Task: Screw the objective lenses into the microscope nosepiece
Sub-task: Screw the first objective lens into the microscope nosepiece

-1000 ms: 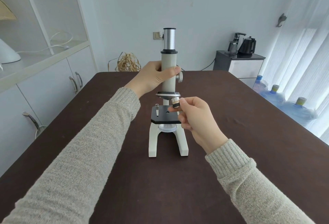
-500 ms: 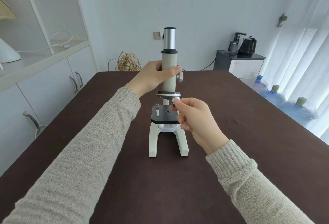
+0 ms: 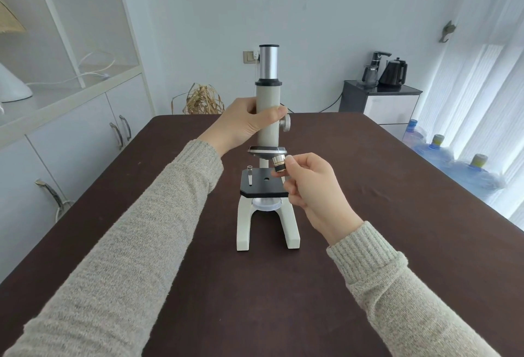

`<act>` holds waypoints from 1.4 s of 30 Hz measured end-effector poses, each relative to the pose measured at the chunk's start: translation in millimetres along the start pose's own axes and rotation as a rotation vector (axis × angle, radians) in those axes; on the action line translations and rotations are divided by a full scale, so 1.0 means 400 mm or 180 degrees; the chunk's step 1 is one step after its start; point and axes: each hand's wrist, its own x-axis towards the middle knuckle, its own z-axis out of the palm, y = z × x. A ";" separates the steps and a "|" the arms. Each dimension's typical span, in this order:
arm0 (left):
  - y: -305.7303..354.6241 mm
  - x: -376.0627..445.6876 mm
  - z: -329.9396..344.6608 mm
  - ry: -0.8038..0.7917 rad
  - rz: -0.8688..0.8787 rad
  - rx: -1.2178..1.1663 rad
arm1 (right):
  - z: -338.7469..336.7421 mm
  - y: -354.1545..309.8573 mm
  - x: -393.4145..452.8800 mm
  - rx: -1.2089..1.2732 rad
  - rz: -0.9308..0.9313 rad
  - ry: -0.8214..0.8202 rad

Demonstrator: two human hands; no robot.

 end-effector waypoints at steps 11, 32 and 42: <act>-0.007 0.006 0.000 0.0016 -0.0022 0.0026 | -0.002 0.010 0.009 -0.0638 -0.0405 0.0225; -0.009 0.005 -0.003 -0.0002 0.0018 0.0119 | -0.030 -0.002 0.021 -0.0605 -0.0261 -0.0124; -0.006 0.003 -0.002 -0.0004 0.0028 0.0154 | -0.041 -0.057 0.049 -0.1098 -0.0314 -0.0713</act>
